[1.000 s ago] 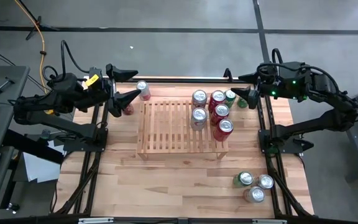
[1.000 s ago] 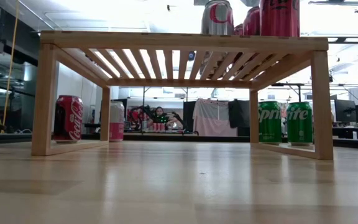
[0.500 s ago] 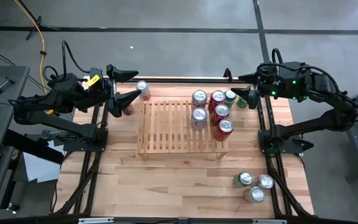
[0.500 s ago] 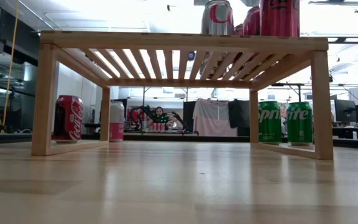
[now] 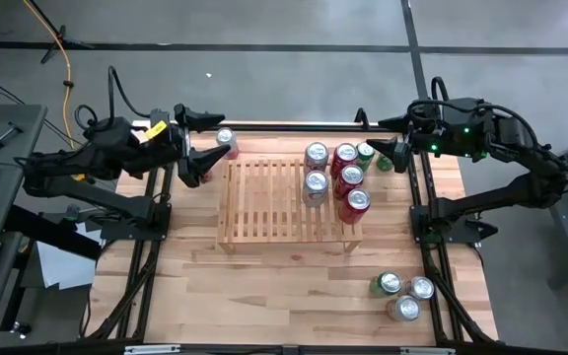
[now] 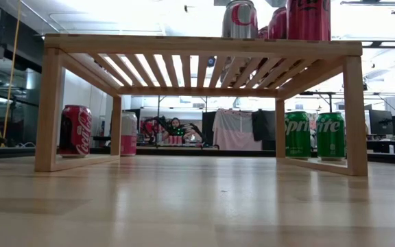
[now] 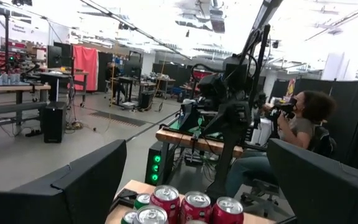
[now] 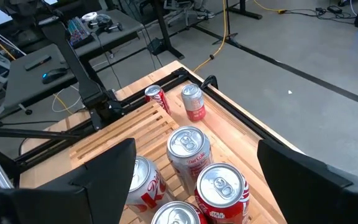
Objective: Place canned beverage on shelf
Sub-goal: Put the bottom right silver soda can on the shelf
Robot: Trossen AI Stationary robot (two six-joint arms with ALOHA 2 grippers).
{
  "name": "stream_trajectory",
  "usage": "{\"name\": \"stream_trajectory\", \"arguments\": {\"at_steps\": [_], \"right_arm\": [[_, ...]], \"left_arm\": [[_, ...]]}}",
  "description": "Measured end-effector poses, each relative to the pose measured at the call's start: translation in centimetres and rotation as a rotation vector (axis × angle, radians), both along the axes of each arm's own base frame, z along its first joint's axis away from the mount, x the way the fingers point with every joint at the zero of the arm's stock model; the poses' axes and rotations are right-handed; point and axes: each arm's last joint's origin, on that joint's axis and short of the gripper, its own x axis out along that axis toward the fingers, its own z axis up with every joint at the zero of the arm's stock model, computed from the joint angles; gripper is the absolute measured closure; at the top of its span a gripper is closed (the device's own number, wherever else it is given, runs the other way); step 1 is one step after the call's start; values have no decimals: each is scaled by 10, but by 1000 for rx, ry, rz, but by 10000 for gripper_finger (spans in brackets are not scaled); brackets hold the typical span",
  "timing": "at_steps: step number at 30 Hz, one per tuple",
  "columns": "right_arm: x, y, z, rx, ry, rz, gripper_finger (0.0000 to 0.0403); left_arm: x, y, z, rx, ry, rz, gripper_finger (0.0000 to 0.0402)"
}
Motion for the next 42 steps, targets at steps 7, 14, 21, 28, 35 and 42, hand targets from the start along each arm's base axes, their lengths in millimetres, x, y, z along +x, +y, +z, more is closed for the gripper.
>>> {"name": "stream_trajectory", "arguments": {"at_steps": [7,14,21,28,35,42], "right_arm": [[0,-1,0,-14,3,-23,81],[-1,-2,0,-32,7,-58,81],[-1,-2,0,-53,17,-42,86],[-1,-2,0,-87,35,-25,214],[-1,0,0,-45,25,26,381],[0,1,-1,-35,24,40,395]], "left_arm": [[3,0,-2,17,16,3,21],[3,0,-1,16,9,3,21],[3,0,-1,-7,-2,-1,21],[3,0,-1,-43,-14,-9,21],[1,0,0,-16,-8,-3,21],[2,0,-6,19,65,1,49]]}}
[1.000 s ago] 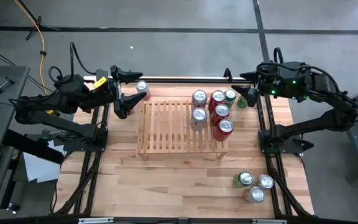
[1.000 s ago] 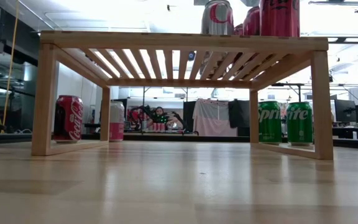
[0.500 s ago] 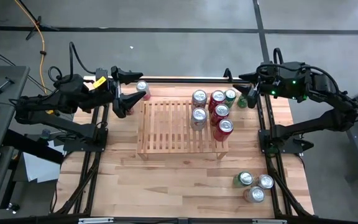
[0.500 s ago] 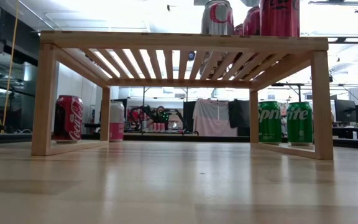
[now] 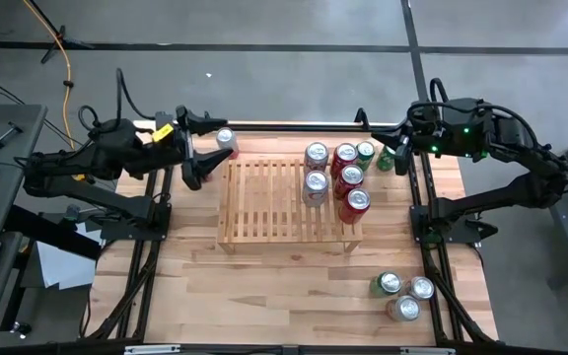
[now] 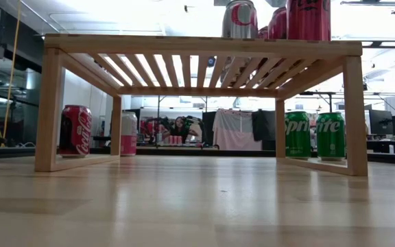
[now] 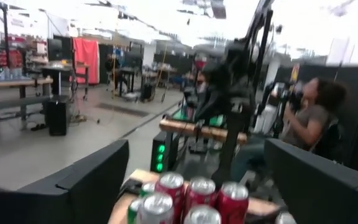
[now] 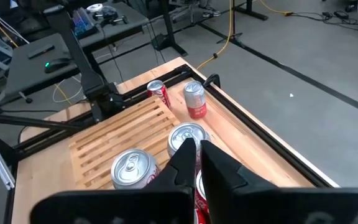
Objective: Place canned beverage on shelf
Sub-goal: Put the bottom right silver soda can on the shelf
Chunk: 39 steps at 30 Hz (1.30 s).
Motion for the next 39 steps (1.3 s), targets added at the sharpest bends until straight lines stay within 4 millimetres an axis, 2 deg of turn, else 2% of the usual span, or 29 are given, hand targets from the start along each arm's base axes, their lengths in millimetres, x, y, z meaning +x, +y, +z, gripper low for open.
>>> {"name": "stream_trajectory", "arguments": {"at_steps": [2,4,8,9,10,17,30,34,39], "right_arm": [[0,0,0,-1,1,0,401],[0,0,0,-3,2,2,400],[0,0,0,-7,3,3,402],[0,0,0,-7,4,3,402],[0,0,0,-7,4,3,401],[0,0,0,-10,6,5,402],[0,2,0,5,-3,59,395],[0,4,4,50,-22,128,344],[0,4,7,68,5,121,221]], "left_arm": [[1,0,-4,0,44,2,93],[1,1,-9,-6,87,21,159],[0,1,-16,-3,167,54,344],[-1,2,-17,-2,179,57,372],[-1,2,-18,-3,180,63,381],[-5,3,-34,-21,144,70,397],[-7,3,-38,-22,145,84,401],[-6,3,-38,-23,145,84,401],[-6,3,-38,-27,146,93,401]]}}
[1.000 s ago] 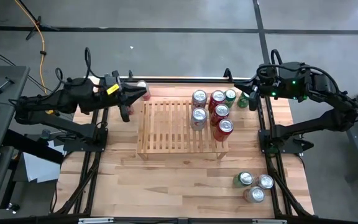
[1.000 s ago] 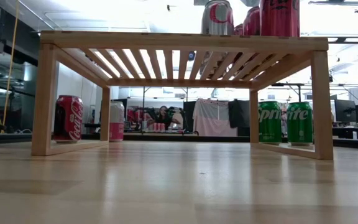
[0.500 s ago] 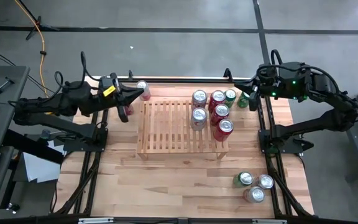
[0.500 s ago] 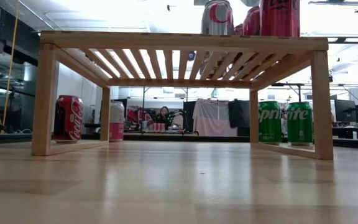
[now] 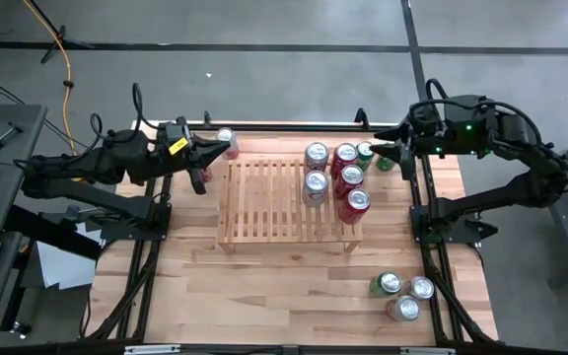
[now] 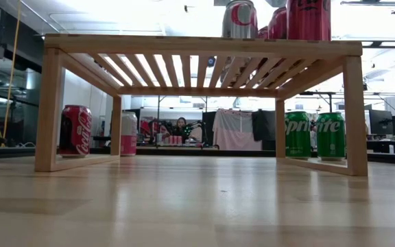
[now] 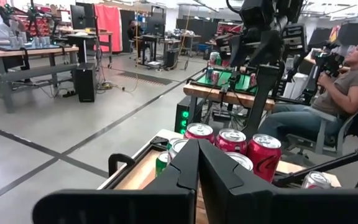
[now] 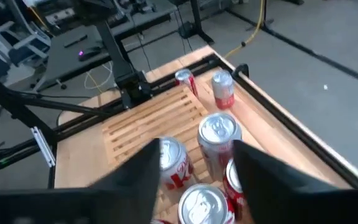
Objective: Place canned beverage on shelf
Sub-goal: Put the bottom right silver soda can on the shelf
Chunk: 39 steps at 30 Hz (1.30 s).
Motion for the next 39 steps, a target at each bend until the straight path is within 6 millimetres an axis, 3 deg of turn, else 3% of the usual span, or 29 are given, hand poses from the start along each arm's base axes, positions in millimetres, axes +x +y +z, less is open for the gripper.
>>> {"name": "stream_trajectory", "arguments": {"at_steps": [6,11,18,23,28,32,39], "right_arm": [[9,0,-8,44,80,29,74],[18,3,-15,90,134,160,15],[13,17,-17,477,164,345,6],[-4,41,-31,675,426,301,6],[-23,66,-50,701,701,158,6],[-25,89,-70,698,820,120,6],[-30,137,-128,602,1110,208,6]], "left_arm": [[0,0,0,-22,-8,4,401],[0,0,0,-23,-8,7,401],[0,0,0,-23,-8,12,401],[0,0,0,-23,-8,13,401],[0,0,0,-22,-7,13,401],[0,0,0,-21,-7,13,401],[0,0,0,14,7,13,401]]}}
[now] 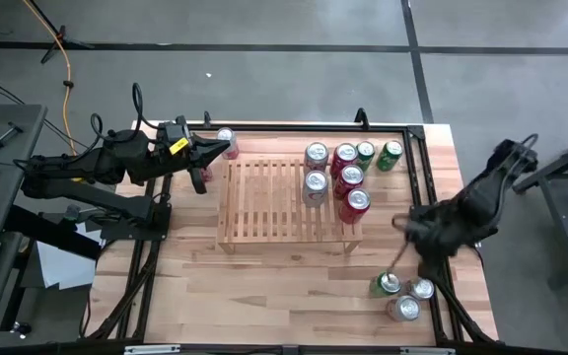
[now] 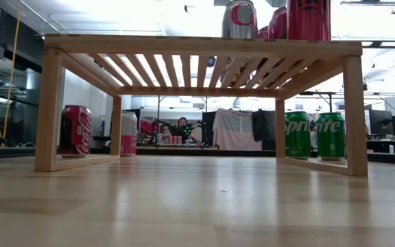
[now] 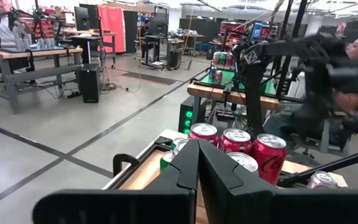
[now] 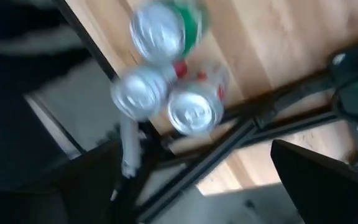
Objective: Place canned beverage on shelf
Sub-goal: Put the bottom right silver soda can on the shelf
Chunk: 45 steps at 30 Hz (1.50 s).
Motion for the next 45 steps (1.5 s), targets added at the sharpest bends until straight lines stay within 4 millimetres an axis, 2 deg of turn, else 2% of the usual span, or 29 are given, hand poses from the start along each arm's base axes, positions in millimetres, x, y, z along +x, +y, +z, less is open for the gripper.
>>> {"name": "stream_trajectory", "arguments": {"at_steps": [4,9,24,31,39,42,45], "right_arm": [[-5,24,-32,-6,42,124,6],[-9,44,-55,-44,66,207,6],[-10,86,-95,-310,45,355,6],[-3,101,-114,-346,60,422,6],[1,110,-129,-382,96,435,6],[1,110,-130,-379,108,436,17],[1,110,-130,-377,113,436,53]], "left_arm": [[0,0,0,13,5,1,401],[0,0,0,14,6,2,401],[0,0,0,13,5,5,401],[0,0,0,11,4,4,401],[0,0,0,11,4,4,401],[0,0,0,11,5,4,401],[0,0,0,11,5,4,401]]}}
